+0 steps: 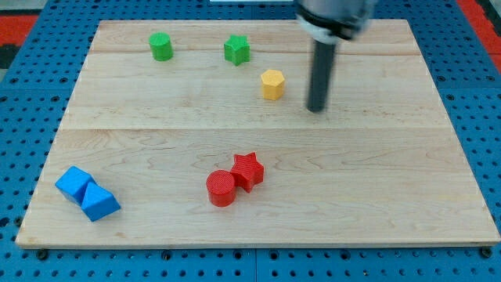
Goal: Push the red star a little left and up
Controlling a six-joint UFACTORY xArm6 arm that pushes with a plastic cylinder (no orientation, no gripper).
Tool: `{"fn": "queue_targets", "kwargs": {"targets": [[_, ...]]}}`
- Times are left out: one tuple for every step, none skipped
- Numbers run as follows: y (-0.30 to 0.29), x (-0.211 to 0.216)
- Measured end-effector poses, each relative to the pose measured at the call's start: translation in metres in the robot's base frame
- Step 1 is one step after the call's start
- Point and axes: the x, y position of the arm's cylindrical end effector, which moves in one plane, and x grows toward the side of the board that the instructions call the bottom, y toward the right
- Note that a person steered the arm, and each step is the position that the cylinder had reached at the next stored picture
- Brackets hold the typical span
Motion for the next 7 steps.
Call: {"fn": "queue_targets", "kwargs": {"targets": [[0.037,0.096],[-0.028,0.101],[-0.058,0.111],[-0.126,0.080],[-0.155,0.065],[-0.134,0.086],[-0.151,0.087]]}}
